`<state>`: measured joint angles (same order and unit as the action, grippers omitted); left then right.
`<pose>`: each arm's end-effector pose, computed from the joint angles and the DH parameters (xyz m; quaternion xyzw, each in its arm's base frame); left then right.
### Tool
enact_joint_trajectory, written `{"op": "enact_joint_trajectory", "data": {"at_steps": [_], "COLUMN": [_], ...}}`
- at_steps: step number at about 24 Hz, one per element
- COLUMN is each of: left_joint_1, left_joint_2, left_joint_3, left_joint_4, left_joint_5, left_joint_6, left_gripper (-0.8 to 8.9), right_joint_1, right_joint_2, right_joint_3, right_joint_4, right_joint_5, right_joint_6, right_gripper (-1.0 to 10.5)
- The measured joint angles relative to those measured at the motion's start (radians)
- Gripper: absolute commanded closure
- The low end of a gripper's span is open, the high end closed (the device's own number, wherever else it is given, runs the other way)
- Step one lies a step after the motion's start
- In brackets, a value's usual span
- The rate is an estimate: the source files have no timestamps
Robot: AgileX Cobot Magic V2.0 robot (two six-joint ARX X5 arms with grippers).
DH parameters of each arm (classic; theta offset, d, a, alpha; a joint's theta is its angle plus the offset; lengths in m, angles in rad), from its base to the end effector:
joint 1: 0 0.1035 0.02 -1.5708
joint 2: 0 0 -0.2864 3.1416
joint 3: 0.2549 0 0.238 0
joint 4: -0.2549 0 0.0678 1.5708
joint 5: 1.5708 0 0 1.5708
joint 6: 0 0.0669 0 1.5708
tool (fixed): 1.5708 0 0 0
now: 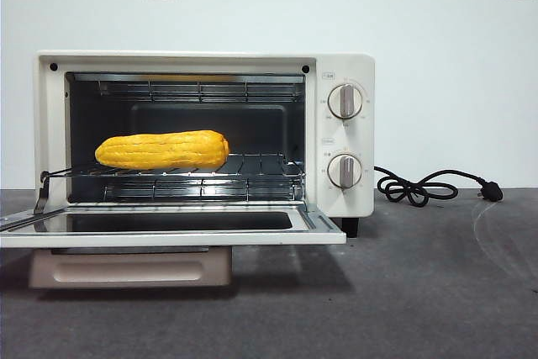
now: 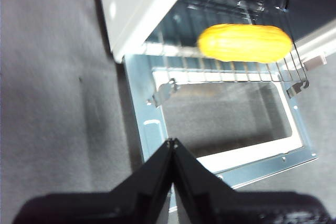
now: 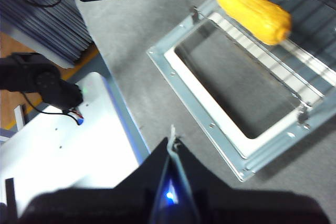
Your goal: Take the corn from the table,put the corn in the oven
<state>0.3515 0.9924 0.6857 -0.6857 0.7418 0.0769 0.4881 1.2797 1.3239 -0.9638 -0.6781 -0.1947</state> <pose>0.1706 0.0144 0.2329 -0.2141 0.3998 -0.1860 0.8716 0.1905 0.1486 0.3526 -0.0308 0.3917 0.5340 0.7486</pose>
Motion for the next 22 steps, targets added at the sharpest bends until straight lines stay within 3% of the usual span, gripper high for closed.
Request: {"op": "enact_joint_trajectory", "data": {"at_steps": [8, 22], "left_joint_1": [0.001, -0.108], "left_joint_2": [0.439, 0.550], "left_joint_3": [0.000, 0.000], "left_joint_4": [0.043, 0.052], "left_joint_5": [0.036, -0.018], "left_joint_6": [-0.002, -0.001], "left_gripper": [8.22, 8.22], "right_joint_1": [-0.052, -0.051], "right_joint_2": [0.001, 0.001], "right_joint_3": [0.000, 0.000], "right_joint_4": [-0.013, -0.008], "right_joint_5": [-0.007, -0.008], "right_joint_6": [-0.058, -0.068], "right_gripper": [9.6, 9.6]}}
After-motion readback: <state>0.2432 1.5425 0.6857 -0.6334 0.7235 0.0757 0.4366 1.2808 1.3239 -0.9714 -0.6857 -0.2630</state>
